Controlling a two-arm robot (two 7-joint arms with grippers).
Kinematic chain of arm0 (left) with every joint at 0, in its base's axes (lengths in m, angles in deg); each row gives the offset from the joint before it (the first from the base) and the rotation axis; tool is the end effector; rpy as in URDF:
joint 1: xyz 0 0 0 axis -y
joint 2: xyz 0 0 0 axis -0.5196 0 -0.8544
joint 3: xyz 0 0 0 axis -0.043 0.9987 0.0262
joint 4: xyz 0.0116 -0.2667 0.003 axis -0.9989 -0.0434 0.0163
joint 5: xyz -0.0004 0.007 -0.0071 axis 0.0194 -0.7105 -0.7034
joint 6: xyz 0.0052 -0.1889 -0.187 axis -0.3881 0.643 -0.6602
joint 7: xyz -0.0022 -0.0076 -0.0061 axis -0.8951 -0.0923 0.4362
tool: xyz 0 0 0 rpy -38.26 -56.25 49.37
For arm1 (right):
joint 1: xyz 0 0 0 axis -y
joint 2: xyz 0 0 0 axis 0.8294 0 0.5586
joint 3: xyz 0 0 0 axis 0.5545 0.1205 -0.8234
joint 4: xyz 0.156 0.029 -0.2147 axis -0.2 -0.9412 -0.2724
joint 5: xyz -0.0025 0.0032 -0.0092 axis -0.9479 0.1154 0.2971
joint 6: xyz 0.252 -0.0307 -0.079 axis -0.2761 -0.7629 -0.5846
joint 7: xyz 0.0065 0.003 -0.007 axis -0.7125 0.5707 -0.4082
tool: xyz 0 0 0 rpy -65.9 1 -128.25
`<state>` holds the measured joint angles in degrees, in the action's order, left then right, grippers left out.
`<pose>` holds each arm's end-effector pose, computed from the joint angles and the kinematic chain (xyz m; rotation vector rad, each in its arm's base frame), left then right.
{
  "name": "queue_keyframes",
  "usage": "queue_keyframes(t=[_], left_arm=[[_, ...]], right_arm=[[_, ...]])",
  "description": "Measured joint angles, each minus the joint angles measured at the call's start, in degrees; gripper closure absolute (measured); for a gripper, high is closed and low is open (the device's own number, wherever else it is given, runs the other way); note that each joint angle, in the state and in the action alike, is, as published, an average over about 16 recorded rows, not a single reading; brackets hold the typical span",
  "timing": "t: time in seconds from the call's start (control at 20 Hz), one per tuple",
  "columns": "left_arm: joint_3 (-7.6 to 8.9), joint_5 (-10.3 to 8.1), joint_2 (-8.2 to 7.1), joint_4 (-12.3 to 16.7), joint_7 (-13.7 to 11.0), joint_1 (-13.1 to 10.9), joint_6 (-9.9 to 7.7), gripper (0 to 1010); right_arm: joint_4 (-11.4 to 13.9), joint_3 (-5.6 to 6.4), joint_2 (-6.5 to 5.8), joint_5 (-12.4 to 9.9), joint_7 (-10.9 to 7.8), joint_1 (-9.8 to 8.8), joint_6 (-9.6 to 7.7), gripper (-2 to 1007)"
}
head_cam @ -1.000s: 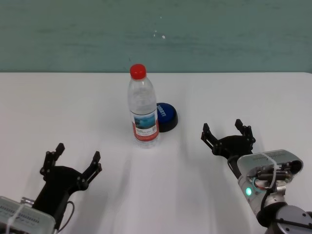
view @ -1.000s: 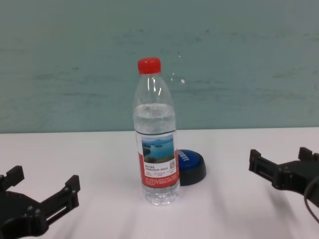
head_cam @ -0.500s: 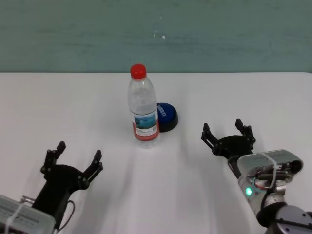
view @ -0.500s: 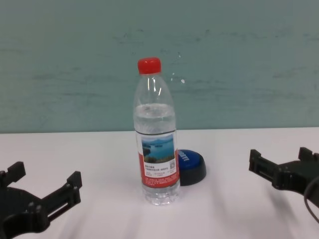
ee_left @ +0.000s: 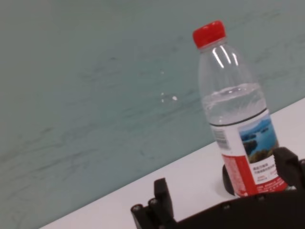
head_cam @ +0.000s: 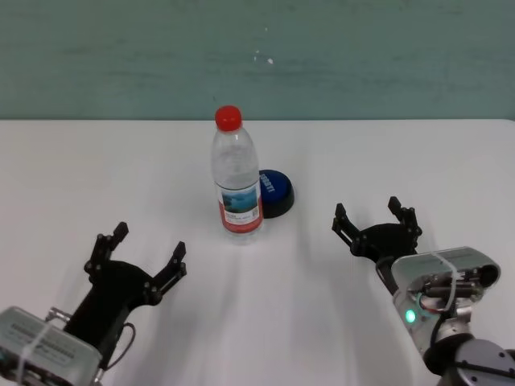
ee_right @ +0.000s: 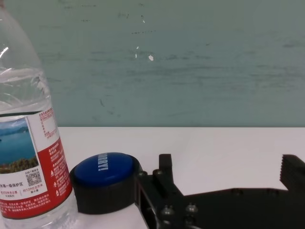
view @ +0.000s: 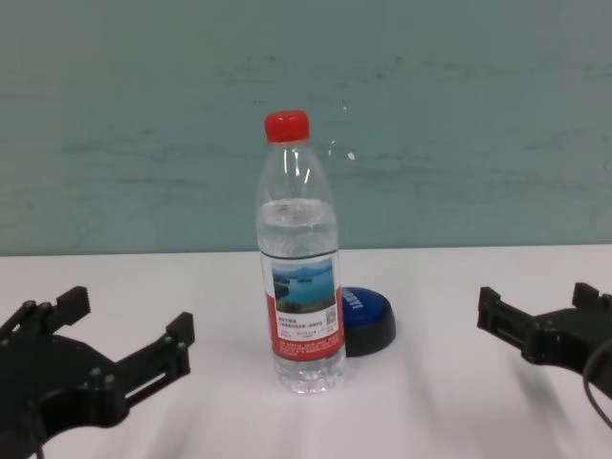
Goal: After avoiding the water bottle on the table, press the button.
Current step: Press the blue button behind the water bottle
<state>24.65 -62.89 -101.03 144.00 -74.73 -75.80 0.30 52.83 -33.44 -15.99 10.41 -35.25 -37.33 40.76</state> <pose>0.2027 0.0261 -0.2954 0.1422 -0.3304 1.1878 0.2601 0.0317 -0.2827 0.0399 0.0386 -1.3663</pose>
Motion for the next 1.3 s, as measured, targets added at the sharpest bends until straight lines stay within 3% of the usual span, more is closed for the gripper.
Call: queue_keyframes(t=[0.85, 1.3], left_arm=[[-1.24, -1.55, -0.46, -1.4, -1.1, 0.9, 0.32, 10], [-1.19, -1.34, -0.46, -1.3, -1.0, 0.9, 0.36, 10]], right_arm=[[0.2, 0.13, 0.03, 0.0, -0.28, -0.18, 0.24, 1], [3.2, 1.31, -0.77, -1.1, -3.78, -2.36, 0.46, 1]])
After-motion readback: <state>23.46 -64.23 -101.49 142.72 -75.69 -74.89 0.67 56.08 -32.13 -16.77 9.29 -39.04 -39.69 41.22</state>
